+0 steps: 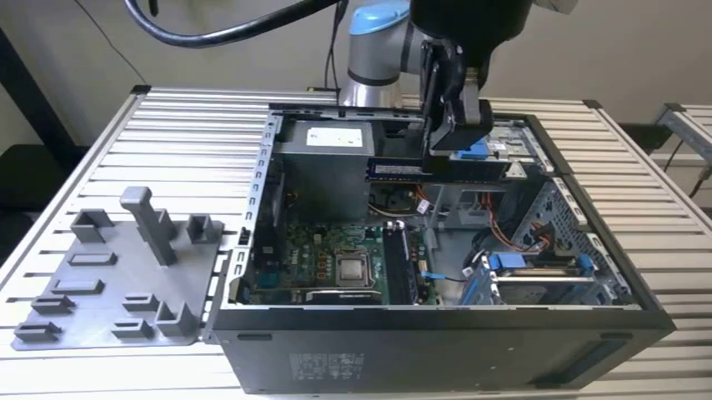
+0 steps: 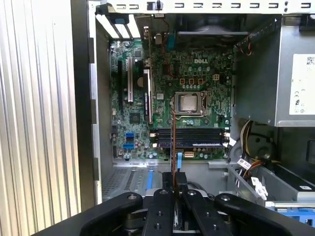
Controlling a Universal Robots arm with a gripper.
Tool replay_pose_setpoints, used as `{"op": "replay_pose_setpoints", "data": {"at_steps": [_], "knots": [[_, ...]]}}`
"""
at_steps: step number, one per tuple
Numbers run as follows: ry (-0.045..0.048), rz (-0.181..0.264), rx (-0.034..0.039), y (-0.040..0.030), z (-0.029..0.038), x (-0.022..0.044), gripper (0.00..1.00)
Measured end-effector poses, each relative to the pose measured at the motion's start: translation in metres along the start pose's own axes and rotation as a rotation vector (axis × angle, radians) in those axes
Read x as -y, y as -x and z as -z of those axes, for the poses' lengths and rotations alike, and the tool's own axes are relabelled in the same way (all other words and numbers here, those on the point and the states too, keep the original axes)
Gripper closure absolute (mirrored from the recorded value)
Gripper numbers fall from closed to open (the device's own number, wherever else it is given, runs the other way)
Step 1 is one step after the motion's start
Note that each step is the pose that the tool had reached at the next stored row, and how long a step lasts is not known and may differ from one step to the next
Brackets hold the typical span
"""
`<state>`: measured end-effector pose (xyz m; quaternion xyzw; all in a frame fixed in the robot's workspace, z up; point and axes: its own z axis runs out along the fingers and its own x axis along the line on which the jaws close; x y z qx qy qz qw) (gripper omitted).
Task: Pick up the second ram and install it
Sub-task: 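Pick up the second ram and move it above second insertion slot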
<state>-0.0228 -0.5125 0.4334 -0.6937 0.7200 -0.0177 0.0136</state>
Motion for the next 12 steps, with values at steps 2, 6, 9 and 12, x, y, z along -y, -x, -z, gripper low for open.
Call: {"op": "replay_pose_setpoints", "data": {"at_steps": [2,6,9,12], "knots": [[0.0,0.0,0.0,0.0,0.0,0.0,0.86],[0.0,0.0,0.0,0.0031,-0.0003,0.0003,0.86],[0.0,0.0,0.0001,0.0071,-0.0005,0.0006,0.86],[0.0,0.0,0.0001,0.0126,-0.0009,0.001,0.86]]}}
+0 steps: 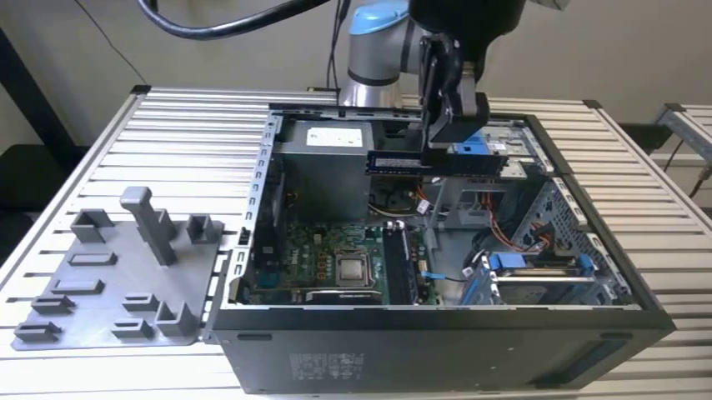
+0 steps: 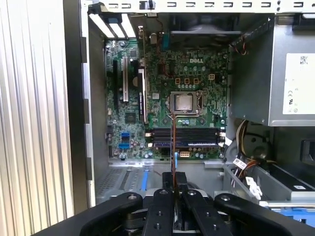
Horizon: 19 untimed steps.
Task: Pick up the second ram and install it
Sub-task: 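Pick up the second ram and move it above second insertion slot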
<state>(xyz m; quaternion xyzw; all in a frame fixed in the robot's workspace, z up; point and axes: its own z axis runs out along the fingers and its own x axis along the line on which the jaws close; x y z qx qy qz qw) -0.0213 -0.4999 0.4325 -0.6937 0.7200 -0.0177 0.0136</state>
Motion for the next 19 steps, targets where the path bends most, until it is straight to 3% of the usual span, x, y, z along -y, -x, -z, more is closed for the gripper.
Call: {"op": "replay_pose_setpoints", "data": {"at_steps": [5,10,19], "knots": [[0.0,0.0,0.0007,0.0126,-0.0009,0.0005,0.86],[-0.0005,0.0,0.0069,0.0255,-0.0023,0.0007,0.86],[-0.0005,0.0,0.0078,0.0528,-0.0043,0.0016,0.86]]}}
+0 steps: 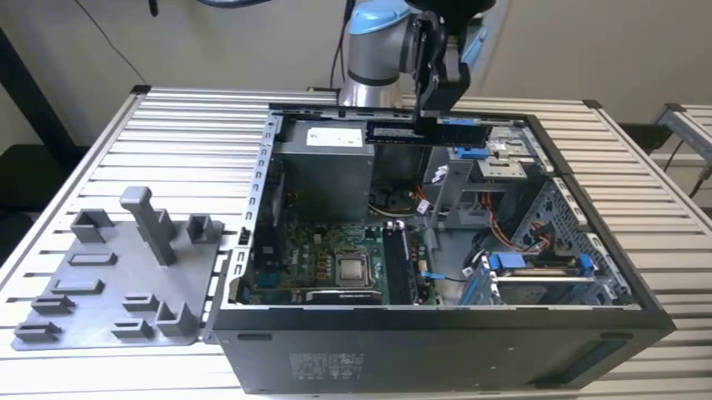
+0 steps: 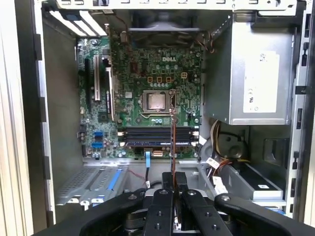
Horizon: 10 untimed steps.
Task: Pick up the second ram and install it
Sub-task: 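Pick up the second ram and move it above second insertion slot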
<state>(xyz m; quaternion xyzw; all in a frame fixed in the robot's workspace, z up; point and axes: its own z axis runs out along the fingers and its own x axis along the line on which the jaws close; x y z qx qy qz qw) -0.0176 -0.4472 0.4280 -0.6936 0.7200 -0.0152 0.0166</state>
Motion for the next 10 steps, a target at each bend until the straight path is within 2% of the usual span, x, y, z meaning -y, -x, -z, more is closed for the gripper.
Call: {"op": "replay_pose_setpoints", "data": {"at_steps": [10], "knots": [[0.0001,0.001,0.0017,0.0253,-0.0033,0.0007,0.86]]}}
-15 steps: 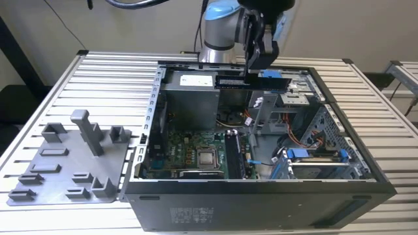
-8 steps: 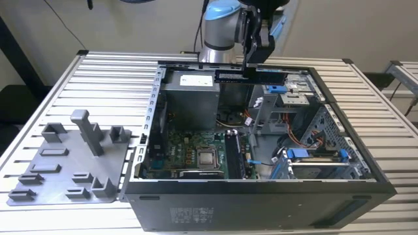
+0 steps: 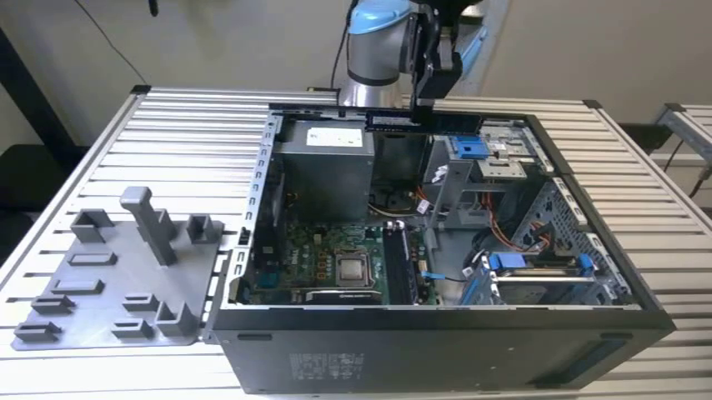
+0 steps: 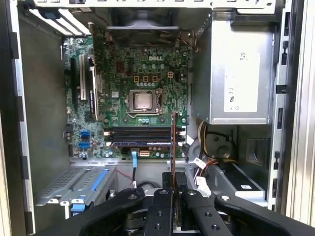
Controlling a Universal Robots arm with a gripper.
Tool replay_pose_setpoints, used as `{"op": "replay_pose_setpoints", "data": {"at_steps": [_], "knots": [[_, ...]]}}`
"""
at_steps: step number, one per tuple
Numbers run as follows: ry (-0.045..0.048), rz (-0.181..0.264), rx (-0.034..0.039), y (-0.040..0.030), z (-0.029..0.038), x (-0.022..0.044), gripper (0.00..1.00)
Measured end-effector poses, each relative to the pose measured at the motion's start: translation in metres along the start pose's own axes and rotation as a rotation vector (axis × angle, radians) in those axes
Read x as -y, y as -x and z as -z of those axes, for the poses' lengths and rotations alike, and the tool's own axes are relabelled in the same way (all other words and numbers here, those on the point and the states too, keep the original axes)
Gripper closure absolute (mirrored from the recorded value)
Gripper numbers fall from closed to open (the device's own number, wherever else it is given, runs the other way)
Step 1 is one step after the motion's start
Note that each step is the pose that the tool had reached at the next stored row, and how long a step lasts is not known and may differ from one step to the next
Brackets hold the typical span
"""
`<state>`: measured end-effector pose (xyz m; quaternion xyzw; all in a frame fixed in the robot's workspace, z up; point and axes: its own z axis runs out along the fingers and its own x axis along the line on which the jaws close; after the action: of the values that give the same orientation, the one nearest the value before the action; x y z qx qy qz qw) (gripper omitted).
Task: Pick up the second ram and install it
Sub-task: 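Pick up the second ram and move it above second insertion slot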
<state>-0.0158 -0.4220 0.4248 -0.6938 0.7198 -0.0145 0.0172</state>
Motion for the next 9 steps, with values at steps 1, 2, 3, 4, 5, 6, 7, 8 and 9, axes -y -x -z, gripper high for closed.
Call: {"op": "replay_pose_setpoints", "data": {"at_steps": [1,2,3,4,5,6,7,8,9], "knots": [[0.0,0.0,0.0004,0.0019,-0.0003,0.0001,0.86],[0.0,0.0,0.0008,0.0038,-0.0006,0.0001,0.86],[0.0,0.001,0.0014,0.0055,-0.0009,0.0002,0.86],[0.0001,0.001,0.002,0.0068,-0.0012,0.0004,0.86],[0.0001,0.002,0.0026,0.0077,-0.0014,0.0006,0.86],[0.0001,0.003,0.0035,0.0086,-0.0017,0.0007,0.86],[0.0001,0.005,0.0042,0.0093,-0.0019,0.0008,0.86],[0.0001,0.006,0.0052,0.01,-0.0022,0.0009,0.86],[0.0,0.007,0.0062,0.0105,-0.0024,0.001,0.86]]}}
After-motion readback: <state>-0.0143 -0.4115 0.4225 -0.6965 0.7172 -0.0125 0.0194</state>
